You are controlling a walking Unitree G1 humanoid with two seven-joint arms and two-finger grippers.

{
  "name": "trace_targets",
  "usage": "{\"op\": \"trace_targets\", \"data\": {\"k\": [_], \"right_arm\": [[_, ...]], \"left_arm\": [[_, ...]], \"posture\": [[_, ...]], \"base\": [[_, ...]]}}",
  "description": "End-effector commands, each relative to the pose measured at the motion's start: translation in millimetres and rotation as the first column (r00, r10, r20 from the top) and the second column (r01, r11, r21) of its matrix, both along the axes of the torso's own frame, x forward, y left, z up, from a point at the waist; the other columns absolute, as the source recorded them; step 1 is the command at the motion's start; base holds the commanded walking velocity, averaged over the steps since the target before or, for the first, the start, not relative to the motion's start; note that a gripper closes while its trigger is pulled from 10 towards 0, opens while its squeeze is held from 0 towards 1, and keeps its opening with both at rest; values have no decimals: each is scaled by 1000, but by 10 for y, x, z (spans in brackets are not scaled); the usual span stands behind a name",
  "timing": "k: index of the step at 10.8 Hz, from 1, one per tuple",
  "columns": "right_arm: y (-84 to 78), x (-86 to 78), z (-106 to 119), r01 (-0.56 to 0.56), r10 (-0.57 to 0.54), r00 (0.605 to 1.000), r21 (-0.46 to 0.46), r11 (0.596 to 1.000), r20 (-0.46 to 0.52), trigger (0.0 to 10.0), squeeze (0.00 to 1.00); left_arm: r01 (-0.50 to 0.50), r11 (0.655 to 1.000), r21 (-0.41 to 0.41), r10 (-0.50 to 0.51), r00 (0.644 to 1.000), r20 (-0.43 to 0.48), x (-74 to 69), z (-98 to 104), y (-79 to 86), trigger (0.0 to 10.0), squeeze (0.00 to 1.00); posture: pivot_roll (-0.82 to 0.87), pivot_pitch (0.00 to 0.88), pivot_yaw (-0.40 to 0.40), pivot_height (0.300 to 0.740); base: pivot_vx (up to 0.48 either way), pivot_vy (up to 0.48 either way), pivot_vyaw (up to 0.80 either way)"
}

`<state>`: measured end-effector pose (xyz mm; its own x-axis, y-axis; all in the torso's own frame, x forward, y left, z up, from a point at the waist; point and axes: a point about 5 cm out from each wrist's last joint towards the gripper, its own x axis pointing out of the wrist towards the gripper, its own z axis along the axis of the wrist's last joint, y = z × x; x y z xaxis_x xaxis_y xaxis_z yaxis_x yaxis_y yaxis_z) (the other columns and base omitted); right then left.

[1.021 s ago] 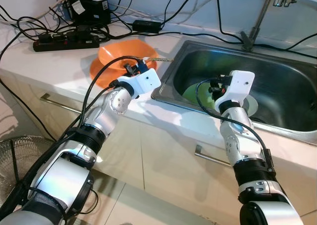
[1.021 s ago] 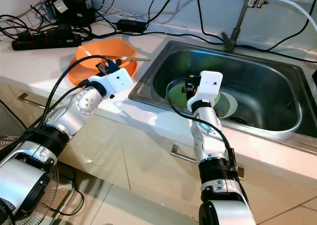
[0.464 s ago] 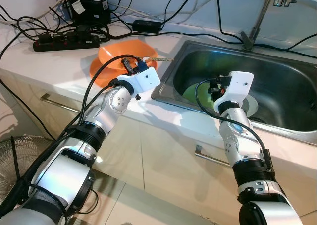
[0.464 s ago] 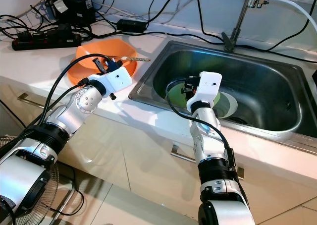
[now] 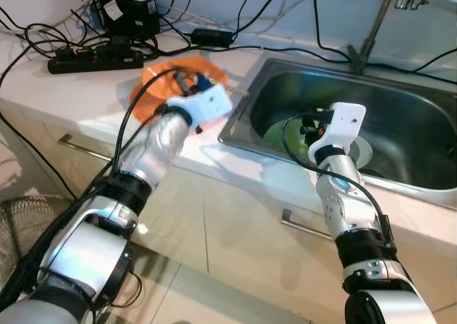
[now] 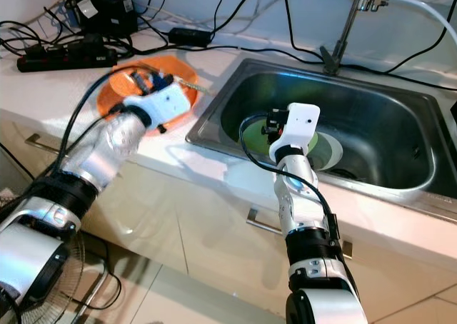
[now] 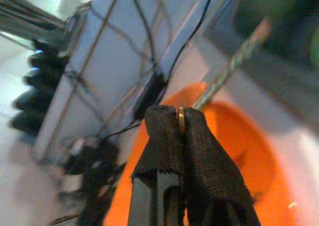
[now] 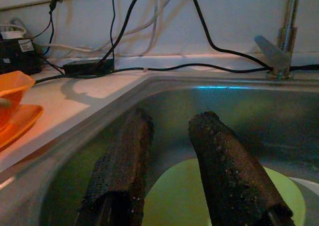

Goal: Kitchen organization

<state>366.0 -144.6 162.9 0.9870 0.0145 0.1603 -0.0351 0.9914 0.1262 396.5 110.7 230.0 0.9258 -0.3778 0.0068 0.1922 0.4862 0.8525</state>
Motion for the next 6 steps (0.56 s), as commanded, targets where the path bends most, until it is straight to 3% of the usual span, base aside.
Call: {"op": "trace_targets", "data": {"k": [1, 3, 6], "right_arm": [[42, 23, 31, -20, 20, 1000, -9, 1000, 0, 10000, 0], [53, 27, 22, -26, 26, 1000, -12, 1000, -7, 10000, 0], [65, 38, 27, -37, 37, 999, -18, 999, -10, 10000, 0]], "left_arm": [[23, 999, -44, -25, 999, -35, -34, 71, 7, 10000, 0], [39, 998, -53, -42, 996, -74, -73, 75, 7, 10000, 0], [-2, 1000, -21, -1, 987, -163, -183, 136, 186, 10000, 0]], "posture": [[199, 24, -13, 740], [202, 25, -15, 740], [208, 25, -23, 740]], "base": [[0, 0, 0], [0, 0, 0], [0, 0, 0]]}}
